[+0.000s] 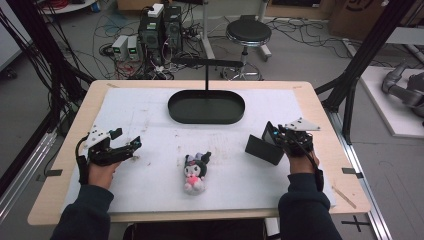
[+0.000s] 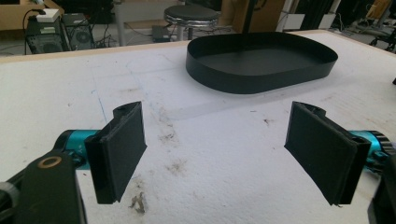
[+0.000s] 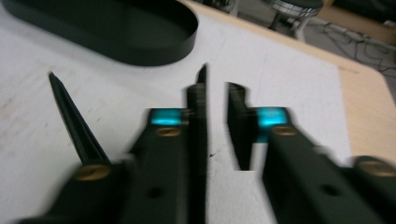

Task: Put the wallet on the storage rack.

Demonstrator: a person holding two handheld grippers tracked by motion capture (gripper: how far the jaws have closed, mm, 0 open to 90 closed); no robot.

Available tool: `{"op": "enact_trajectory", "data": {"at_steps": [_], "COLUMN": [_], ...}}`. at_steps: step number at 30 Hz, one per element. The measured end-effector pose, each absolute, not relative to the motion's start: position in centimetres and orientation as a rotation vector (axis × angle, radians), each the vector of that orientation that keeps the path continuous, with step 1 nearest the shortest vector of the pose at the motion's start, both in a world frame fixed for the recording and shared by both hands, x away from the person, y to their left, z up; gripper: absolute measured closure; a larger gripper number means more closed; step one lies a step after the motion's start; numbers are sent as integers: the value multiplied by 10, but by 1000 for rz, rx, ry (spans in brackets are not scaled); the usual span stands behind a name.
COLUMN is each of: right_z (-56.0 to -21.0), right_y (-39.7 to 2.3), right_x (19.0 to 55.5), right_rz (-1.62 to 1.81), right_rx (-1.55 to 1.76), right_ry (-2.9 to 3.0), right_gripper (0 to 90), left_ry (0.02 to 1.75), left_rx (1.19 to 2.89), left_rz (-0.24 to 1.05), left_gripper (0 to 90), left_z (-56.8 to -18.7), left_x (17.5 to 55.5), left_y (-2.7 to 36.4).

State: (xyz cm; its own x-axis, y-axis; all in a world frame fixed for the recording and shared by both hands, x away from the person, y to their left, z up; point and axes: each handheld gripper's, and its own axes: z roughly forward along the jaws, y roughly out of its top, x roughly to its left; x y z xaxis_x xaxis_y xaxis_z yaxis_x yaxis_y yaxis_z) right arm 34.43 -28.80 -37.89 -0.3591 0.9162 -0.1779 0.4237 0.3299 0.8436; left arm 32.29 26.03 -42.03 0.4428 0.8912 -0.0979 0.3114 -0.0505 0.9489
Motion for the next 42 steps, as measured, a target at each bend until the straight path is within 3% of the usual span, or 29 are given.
{"op": "enact_trajectory", "data": {"at_steps": [1,4,6,12,21,29,32,33,40,42], "right_z": [-377,-376,-378,-388,-385,-395,-399,-402,-402,-399], "right_y": [-292,-298,-306,-305,-308,-296,-295,-294,-291,-290], "right_x": [342,340,340,338,335,339,342,343,343,344], "right_rz": [981,1056,1210,1247,1348,1199,1154,1145,1154,1136], "right_rx": [1171,1145,1134,1049,1036,1025,1038,1052,1047,1061], "right_ry": [1892,1877,1940,2072,2069,2161,2181,2206,2225,2220], "right_gripper": [568,498,365,211,213,222,302,407,501,649], "left_ry": [1076,1080,1080,1076,1078,1080,1077,1076,1070,1065], "left_rx": [1604,1606,1603,1602,1596,1598,1603,1602,1601,1603], "left_rz": [664,664,664,664,661,660,659,658,658,658], "left_gripper": [197,198,198,198,198,198,198,199,199,199], "left_z": [-420,-420,-420,-420,-420,-420,-421,-421,-421,-421], "left_x": [323,323,323,324,324,324,324,324,324,325], "left_y": [261,262,262,261,262,262,262,261,262,262]}}
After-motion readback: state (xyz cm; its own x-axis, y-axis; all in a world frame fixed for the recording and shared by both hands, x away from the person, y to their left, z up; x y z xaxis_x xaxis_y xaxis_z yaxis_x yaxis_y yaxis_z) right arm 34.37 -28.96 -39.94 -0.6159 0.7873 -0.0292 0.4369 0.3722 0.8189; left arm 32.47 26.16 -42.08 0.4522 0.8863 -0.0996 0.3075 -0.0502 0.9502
